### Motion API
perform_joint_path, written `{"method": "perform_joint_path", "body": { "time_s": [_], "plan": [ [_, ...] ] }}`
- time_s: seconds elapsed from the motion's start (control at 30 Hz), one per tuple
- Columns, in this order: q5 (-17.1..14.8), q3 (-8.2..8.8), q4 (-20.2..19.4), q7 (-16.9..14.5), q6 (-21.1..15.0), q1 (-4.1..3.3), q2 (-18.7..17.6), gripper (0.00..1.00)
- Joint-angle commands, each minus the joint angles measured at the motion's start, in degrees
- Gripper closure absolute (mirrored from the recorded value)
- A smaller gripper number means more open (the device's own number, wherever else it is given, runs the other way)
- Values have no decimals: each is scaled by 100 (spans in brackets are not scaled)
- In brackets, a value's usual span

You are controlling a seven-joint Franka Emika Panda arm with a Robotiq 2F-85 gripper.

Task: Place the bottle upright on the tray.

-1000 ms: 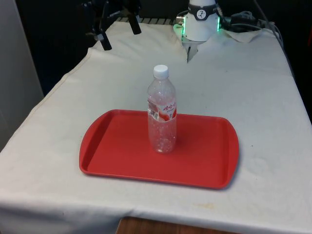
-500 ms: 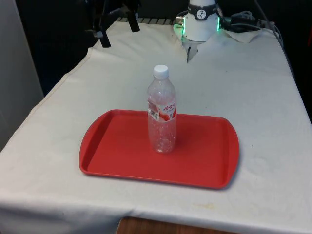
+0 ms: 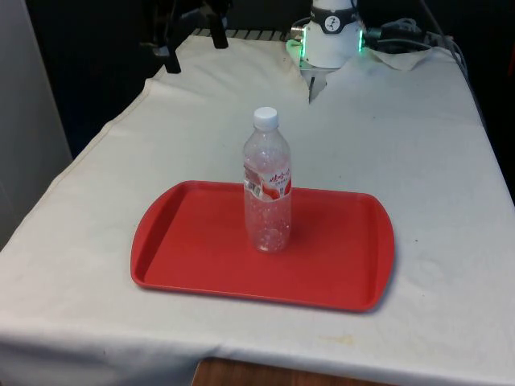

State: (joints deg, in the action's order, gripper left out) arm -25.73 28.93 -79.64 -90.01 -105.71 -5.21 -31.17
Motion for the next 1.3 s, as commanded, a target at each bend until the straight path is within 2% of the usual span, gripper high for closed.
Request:
{"method": "perform_joint_path", "body": {
  "time_s": [0.0, 0.07, 0.1, 0.33, 0.37, 0.4, 0.57, 0.6, 0.63, 0.73, 0.83, 0.87, 0.9, 1.1, 1.13, 1.17, 1.27],
  "plan": [
    [92, 29, 57, 57, 52, -34, -29, 0],
    [97, 0, 23, 29, 0, -23, 0, 0],
    [195, 29, 80, 86, 57, -57, -29, 0],
    [435, 23, 143, 172, 69, -120, -17, 0],
    [355, -6, 109, 120, 29, -86, 0, 0],
    [458, 23, 149, 178, 69, -132, -11, 0],
    [521, 23, 155, 223, 74, -166, 29, 0],
    [458, -6, 160, 183, 69, -132, 6, 0],
    [527, 23, 149, 229, 74, -172, 46, 0],
    [550, 29, 103, 218, 86, -195, 126, 0],
    [567, 29, 34, 206, 103, -206, 218, 0],
    [504, -6, 103, 195, 183, -160, 160, 0],
    [573, 29, 11, 201, 103, -212, 241, 0],
    [630, 23, -212, 172, 80, -252, 470, 0],
    [573, -6, -143, 166, 195, -206, 418, 0],
    [636, 17, -246, 166, 74, -258, 498, 0],
    [647, 17, -361, 155, 52, -275, 596, 0]
  ]
}}
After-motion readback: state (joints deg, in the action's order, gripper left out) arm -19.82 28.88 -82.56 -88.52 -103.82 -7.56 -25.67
